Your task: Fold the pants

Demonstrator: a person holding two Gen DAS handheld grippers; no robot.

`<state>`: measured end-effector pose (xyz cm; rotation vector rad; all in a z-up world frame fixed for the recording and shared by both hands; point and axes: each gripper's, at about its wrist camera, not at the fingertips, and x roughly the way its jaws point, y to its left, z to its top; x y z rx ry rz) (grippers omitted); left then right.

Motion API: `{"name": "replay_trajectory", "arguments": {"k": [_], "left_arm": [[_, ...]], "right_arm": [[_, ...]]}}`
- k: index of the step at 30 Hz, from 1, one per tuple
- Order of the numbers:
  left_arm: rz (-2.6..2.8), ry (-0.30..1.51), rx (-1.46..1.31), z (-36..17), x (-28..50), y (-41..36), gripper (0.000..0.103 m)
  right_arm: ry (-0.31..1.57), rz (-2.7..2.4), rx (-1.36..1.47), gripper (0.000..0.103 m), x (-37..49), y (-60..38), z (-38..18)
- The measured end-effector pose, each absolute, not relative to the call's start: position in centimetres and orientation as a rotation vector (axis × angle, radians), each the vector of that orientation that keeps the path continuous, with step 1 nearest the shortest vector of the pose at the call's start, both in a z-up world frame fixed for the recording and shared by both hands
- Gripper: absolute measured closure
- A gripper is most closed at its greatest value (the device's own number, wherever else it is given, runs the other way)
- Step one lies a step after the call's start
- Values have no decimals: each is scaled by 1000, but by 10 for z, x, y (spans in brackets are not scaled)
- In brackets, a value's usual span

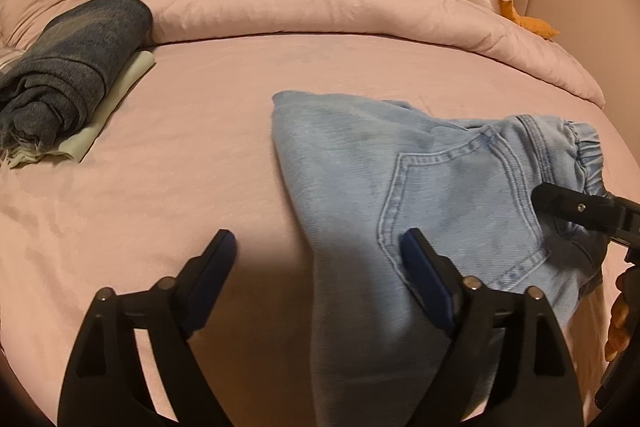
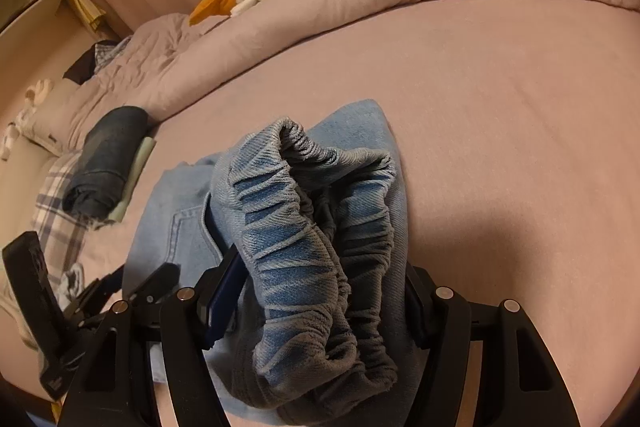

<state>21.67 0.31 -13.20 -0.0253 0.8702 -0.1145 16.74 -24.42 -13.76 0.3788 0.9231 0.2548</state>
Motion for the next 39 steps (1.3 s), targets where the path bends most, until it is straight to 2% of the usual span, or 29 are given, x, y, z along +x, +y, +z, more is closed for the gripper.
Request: {"name": "replay_trajectory", "arguments": {"k": [6, 20, 29, 39], "left_arm": [[-117, 893, -67, -134, 217, 9, 8], [-131, 951, -189, -127, 200, 23, 10], [-94, 972, -157, -133, 194, 21, 8], [-98, 921, -111, -106, 154, 10, 9]], "right_arm": [[939, 262, 401, 37, 167, -250, -138], [930, 243, 414, 37, 152, -264, -124], [993, 164, 330, 37, 152, -262, -138], [950, 164, 246, 37, 117, -250, -110]]}}
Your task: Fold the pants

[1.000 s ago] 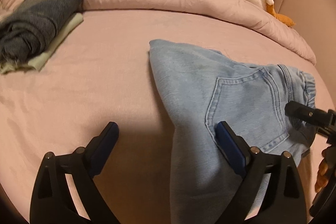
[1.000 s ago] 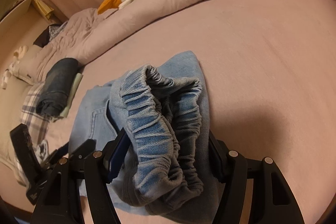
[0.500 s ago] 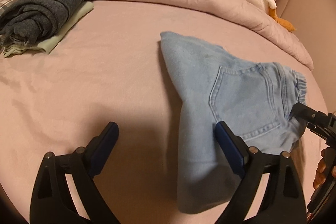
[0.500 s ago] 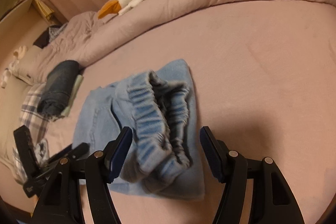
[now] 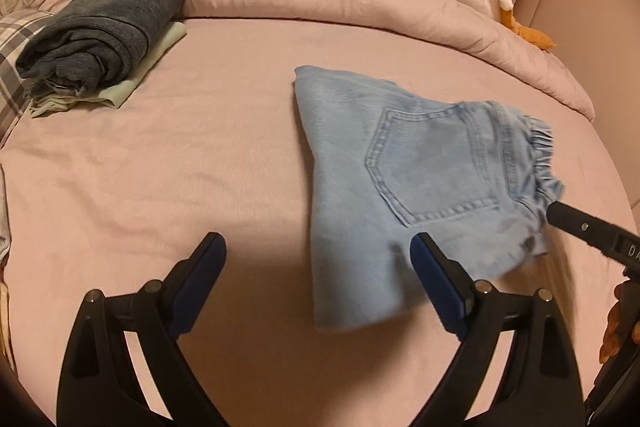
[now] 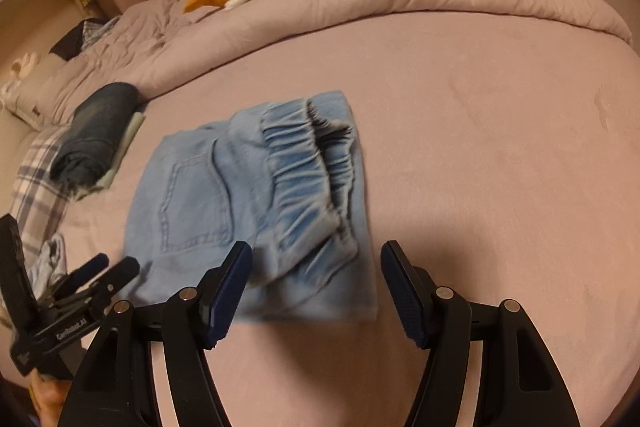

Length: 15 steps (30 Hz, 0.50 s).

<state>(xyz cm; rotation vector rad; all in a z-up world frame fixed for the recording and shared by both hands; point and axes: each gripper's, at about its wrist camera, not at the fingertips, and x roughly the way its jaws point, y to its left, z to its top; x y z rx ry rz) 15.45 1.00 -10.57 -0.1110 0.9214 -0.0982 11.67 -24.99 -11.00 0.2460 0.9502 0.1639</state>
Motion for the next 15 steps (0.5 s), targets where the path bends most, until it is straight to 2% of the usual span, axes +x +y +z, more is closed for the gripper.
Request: {"name": "replay_trajectory", "arguments": {"k": [8, 12, 13, 14, 15], "left_arm": [[-92, 900, -94, -81, 125, 0, 7], [-87, 888, -80, -66, 107, -5, 0], [-86, 889, -77, -62, 102, -6, 1], [-89, 891, -74, -57, 97, -8, 1], [-88, 891, -67, -54, 93, -10, 1]], "right_arm": [[911, 191, 198, 37, 86, -237, -93], [892, 208, 169, 37, 72, -226, -80], [876, 208, 162, 34, 69, -224, -78], [874, 210, 151, 21, 65, -221, -75], [871, 207, 135, 13, 61, -218, -72]]}}
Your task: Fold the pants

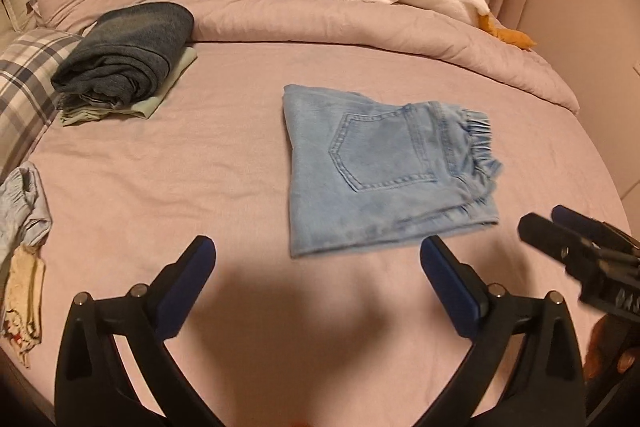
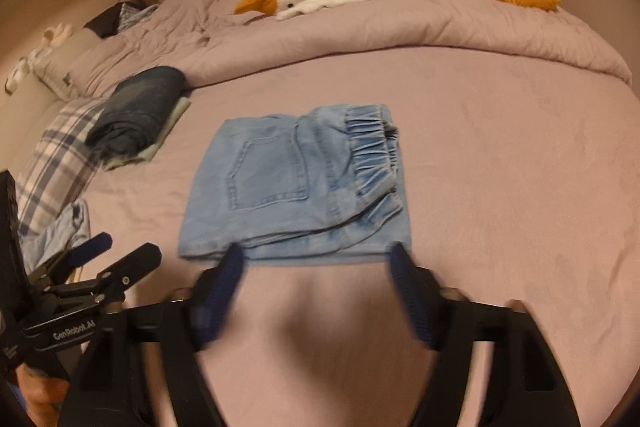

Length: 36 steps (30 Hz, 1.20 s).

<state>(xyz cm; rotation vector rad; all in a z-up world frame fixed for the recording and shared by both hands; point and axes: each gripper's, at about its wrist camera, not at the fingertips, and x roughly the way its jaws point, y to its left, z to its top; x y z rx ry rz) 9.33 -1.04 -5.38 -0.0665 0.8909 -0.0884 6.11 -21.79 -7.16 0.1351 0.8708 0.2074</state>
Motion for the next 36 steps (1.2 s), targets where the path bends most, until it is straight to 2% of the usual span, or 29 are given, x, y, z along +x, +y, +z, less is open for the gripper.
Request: {"name": "replay_trajectory", "arguments": {"k": [1, 6, 9, 24, 36], "left_arm": [[-80, 889, -49, -50, 88, -13, 1], [-33, 881, 42, -34, 65, -26, 0], [-49, 862, 35, -23, 50, -28, 0], [-32, 759, 42, 33, 2, -33, 0], [7, 734, 41, 38, -1, -29, 0]], "right_arm": [[862, 206, 122, 6, 57, -215, -69], [802, 238, 65, 6, 34, -203, -50], [758, 216, 30, 1, 21, -199, -36], [646, 172, -36, 1, -26, -199, 14], [649, 171, -46, 1, -31, -198, 14]]}}
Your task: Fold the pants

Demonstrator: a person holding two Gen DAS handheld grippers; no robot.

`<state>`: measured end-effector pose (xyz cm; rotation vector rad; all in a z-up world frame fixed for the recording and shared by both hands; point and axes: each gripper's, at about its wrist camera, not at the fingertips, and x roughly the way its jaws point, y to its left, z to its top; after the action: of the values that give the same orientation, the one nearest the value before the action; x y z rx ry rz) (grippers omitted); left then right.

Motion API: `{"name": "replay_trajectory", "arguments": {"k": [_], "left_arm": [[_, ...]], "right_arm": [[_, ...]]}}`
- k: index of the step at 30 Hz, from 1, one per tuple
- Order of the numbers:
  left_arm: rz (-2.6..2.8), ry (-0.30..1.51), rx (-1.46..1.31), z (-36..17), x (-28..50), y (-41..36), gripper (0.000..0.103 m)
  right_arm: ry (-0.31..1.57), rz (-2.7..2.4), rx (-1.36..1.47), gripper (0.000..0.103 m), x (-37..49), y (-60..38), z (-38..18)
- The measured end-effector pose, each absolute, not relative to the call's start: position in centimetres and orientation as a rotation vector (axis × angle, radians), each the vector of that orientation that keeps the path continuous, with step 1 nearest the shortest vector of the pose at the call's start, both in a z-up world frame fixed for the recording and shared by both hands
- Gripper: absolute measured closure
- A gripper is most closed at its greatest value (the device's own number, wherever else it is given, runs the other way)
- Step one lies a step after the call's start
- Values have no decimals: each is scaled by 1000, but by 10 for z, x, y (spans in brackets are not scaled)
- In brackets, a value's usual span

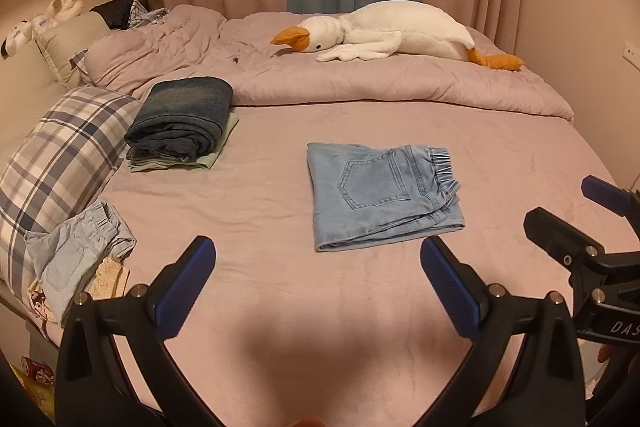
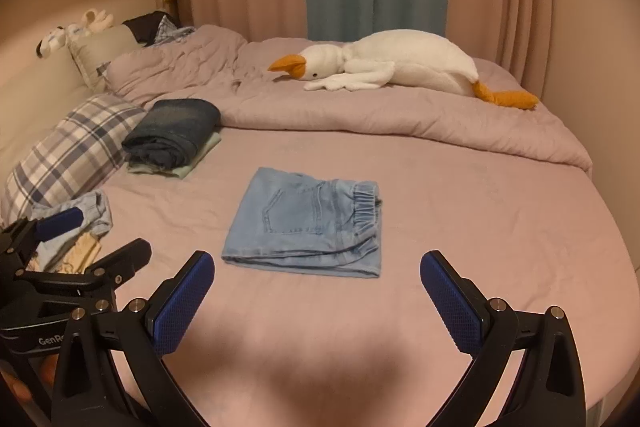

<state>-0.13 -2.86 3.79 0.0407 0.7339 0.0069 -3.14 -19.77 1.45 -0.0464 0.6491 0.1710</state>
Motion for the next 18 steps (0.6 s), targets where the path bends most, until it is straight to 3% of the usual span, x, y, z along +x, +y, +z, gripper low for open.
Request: {"name": "replay_trajectory", "arguments": {"k": [18], "left_arm": [[23, 741, 60, 35, 4, -27, 0]], "right_arm": [[654, 172, -49, 1, -29, -194, 15]]}}
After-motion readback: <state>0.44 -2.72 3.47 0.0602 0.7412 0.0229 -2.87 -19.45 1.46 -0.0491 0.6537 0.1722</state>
